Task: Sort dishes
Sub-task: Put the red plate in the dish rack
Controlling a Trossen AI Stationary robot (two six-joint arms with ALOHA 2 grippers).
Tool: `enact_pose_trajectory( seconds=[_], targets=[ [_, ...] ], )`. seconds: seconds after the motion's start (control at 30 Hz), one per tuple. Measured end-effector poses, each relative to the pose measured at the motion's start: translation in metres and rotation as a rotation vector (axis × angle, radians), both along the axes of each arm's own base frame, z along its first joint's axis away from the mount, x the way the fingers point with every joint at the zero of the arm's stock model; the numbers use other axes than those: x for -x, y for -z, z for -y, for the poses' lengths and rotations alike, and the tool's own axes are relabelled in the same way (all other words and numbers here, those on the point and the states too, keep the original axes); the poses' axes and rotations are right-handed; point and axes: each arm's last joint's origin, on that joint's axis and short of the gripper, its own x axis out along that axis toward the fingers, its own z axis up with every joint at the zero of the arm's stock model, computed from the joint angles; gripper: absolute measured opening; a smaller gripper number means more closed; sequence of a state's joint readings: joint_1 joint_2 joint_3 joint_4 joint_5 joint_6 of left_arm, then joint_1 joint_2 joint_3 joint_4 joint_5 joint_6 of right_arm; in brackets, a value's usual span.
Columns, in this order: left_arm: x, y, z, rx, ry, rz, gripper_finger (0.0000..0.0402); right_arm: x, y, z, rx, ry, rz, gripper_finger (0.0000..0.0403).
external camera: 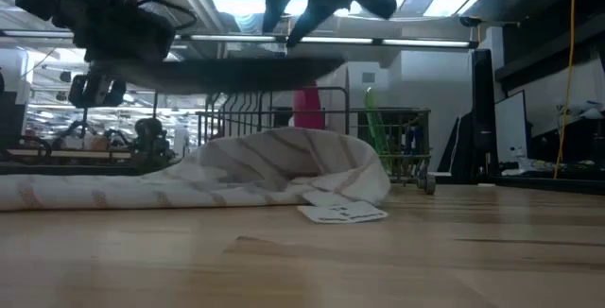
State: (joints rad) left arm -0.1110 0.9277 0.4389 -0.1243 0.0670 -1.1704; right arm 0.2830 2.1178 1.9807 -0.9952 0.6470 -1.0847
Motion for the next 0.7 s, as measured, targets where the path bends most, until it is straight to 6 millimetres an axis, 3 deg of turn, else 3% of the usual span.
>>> enact_pose_trajectory(
  seconds=[0.2, 0.4, 0.5, 0.7],
  targets=[
    [0.007, -0.012, -0.001, -0.034, 0.004, 0.087, 0.0, 0.002, -0.04, 0.018, 0.03, 0.033, 0.014, 0.0154],
    [0.016, -0.025, -0.002, -0.123, -0.028, 0.179, 0.0, 0.014, -0.097, 0.041, 0.067, 0.081, 0.08, 0.0154],
    [0.02, -0.031, -0.003, -0.19, -0.073, 0.221, 0.0, 0.028, -0.122, 0.053, 0.138, 0.07, 0.153, 0.0154],
    [0.027, -0.043, -0.01, -0.336, -0.231, 0.305, 0.0, 0.066, -0.181, 0.078, 0.123, 0.138, 0.337, 0.0154]
  ],
)
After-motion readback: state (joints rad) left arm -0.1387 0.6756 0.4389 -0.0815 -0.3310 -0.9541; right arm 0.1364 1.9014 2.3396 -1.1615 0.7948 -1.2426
